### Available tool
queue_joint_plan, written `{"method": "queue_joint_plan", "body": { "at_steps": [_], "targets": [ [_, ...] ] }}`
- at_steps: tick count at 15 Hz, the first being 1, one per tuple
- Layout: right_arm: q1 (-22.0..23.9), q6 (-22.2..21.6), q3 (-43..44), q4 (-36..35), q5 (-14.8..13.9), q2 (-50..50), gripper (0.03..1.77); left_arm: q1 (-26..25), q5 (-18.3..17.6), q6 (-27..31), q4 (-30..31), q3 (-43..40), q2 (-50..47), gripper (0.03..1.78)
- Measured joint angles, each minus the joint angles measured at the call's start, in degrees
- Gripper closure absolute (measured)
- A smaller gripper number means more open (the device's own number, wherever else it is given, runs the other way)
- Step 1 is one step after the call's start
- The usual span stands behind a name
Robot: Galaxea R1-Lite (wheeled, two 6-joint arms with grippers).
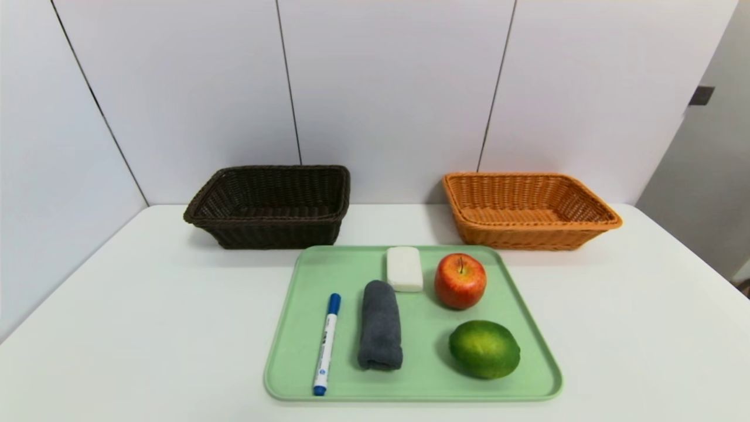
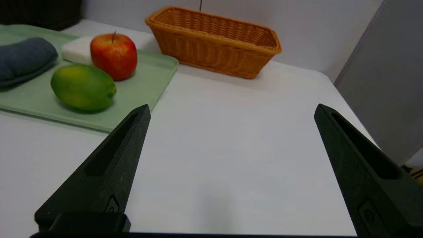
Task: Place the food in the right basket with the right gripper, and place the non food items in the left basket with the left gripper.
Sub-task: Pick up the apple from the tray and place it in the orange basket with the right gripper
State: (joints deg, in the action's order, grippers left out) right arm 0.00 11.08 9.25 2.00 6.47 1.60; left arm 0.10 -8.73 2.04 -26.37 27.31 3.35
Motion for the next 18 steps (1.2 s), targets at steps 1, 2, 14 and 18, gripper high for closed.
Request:
{"method": "queue_joint_plan", "body": {
  "at_steps": [1,2,14,18],
  "targets": [
    [0.0,0.3,3.6,1.4,0.6,2.0,0.09,0.0,0.0,1.3,-0.2,0.7,0.0,0.12],
    [0.1,0.4,7.9,2.1,0.9,5.1,0.09,0.0,0.0,1.7,-0.4,1.8,0.5,0.12],
    [-11.7,-22.0,70.5,31.1,-3.5,67.5,0.09,1.0,-1.7,-1.1,-8.7,31.8,43.8,0.12],
    [-20.8,-39.5,83.4,45.9,-6.7,84.9,0.09,9.2,0.7,-11.2,-10.2,40.4,60.3,0.12]
  ]
}}
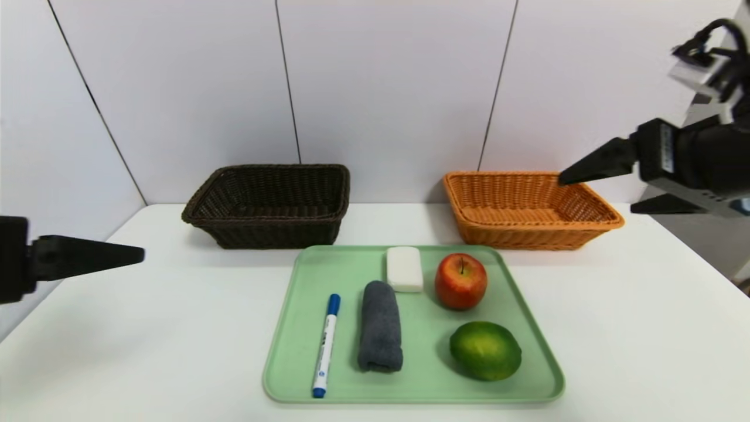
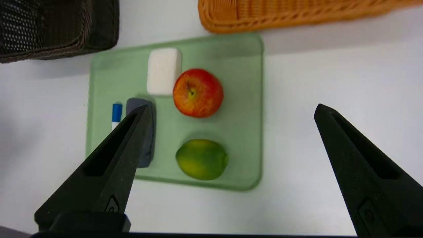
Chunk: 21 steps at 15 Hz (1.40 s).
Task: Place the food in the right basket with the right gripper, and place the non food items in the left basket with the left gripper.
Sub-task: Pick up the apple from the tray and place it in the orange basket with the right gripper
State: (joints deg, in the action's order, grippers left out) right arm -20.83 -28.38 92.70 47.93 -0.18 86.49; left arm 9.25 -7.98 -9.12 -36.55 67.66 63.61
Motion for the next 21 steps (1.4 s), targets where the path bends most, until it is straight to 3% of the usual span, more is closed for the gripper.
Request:
{"method": "queue_joint_plan", "body": {
  "at_steps": [3,5,8,12,21],
  "targets": [
    [-4.6,-13.0,12.9,16.4,3.0,11.5,0.09,5.9,4.6,-3.1,-4.7,1.9,6.9,0.12],
    [-6.9,-16.6,17.3,24.1,6.4,16.8,0.09,7.7,4.9,-4.7,-3.9,2.0,9.6,0.12],
    [-10.3,-18.0,18.7,26.1,7.5,22.0,0.09,10.0,5.0,-9.8,0.9,2.0,12.5,0.12],
    [-14.1,-23.3,18.9,28.2,7.5,25.7,0.09,12.0,6.2,-13.2,1.0,2.0,16.1,0.12],
    [-15.0,-31.3,18.8,32.2,8.1,29.0,0.09,13.9,7.4,-13.7,1.1,1.9,20.0,0.12]
  ]
}}
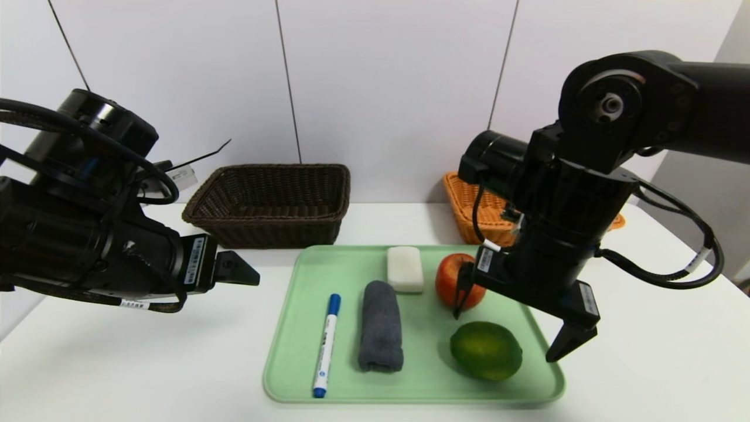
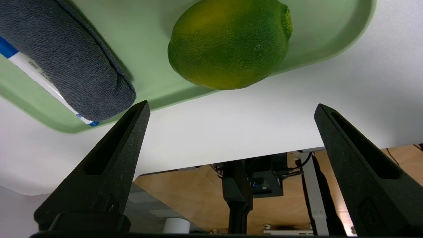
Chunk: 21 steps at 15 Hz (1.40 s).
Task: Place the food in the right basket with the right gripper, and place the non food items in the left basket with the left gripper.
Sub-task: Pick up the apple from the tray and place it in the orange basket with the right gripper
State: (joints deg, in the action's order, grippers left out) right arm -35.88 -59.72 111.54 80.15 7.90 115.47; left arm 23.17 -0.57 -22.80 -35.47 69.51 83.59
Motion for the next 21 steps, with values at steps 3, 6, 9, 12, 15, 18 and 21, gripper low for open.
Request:
{"method": "queue_joint_plan", "body": {
  "at_steps": [3,6,9,12,15,18,21],
  "targets": [
    [0.1,0.0,-0.1,-0.1,1.4,2.3,0.09,0.1,0.0,0.0,0.4,0.0,0.5,0.12],
    [0.6,0.3,-0.2,-0.1,1.7,4.5,0.09,0.1,0.0,0.0,0.5,0.2,0.8,0.12],
    [1.3,0.6,-0.2,-0.3,1.5,6.5,0.09,0.1,-0.1,0.1,0.5,0.3,1.1,0.12],
    [2.2,0.7,-0.2,-0.4,1.6,7.8,0.09,0.1,-0.1,0.2,0.5,0.4,1.2,0.12],
    [2.6,0.7,-0.2,-0.4,1.8,8.8,0.09,0.1,-0.1,0.3,0.5,0.4,1.3,0.12],
    [2.8,0.8,-0.1,-0.6,2.0,9.6,0.09,0.1,-0.1,0.3,0.5,0.3,1.3,0.12],
    [3.0,0.7,-0.1,-0.6,1.9,10.2,0.09,0.1,-0.1,0.4,0.5,0.3,1.3,0.12]
  ]
}}
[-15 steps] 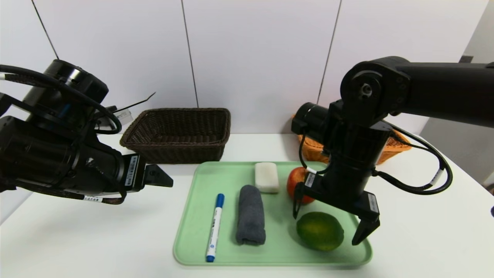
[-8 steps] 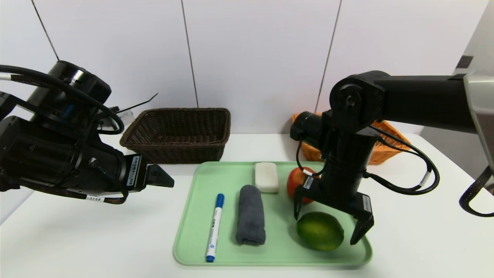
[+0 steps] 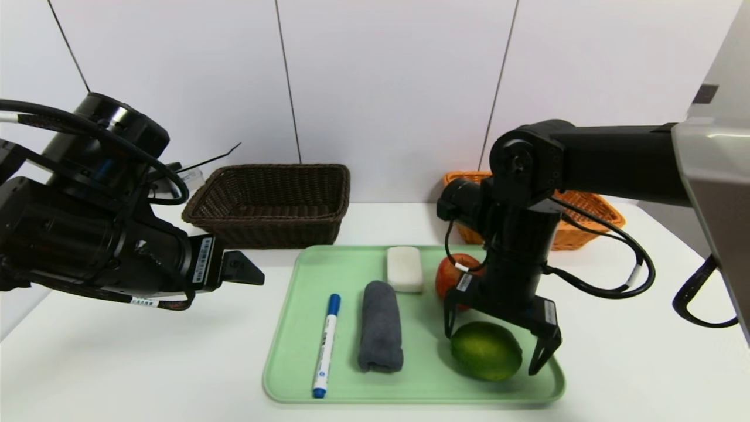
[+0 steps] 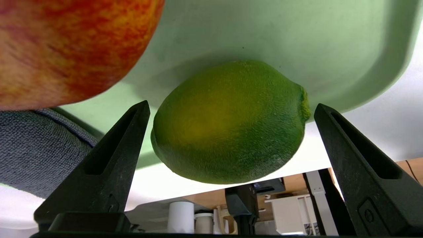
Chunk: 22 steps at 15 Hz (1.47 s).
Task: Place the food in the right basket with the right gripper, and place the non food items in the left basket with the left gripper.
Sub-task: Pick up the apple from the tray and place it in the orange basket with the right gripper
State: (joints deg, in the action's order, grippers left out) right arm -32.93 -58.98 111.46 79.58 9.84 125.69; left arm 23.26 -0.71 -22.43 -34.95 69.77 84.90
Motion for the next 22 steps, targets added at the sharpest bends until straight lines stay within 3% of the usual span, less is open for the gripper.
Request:
{"method": "queue_joint_plan", "body": {
  "at_steps": [13,18,20,21,22],
  "targets": [
    [0.3,0.6,0.1,-0.3,-0.1,1.4,0.09,-0.1,0.1,0.1,0.1,0.1,0.5,0.12],
    [0.2,0.9,0.1,-0.7,0.0,1.2,0.8,0.0,0.2,0.2,0.6,0.2,1.0,0.12],
    [0.2,1.4,0.1,-0.6,0.4,1.1,0.99,0.0,0.2,0.2,0.8,0.3,1.2,0.12],
    [0.3,2.0,0.1,-0.4,1.5,1.0,1.19,0.0,0.2,0.2,0.9,0.3,1.3,0.12],
    [0.3,2.2,0.1,-0.4,2.1,0.9,1.7,-0.1,0.2,0.2,1.1,0.3,1.4,0.12]
  ]
}}
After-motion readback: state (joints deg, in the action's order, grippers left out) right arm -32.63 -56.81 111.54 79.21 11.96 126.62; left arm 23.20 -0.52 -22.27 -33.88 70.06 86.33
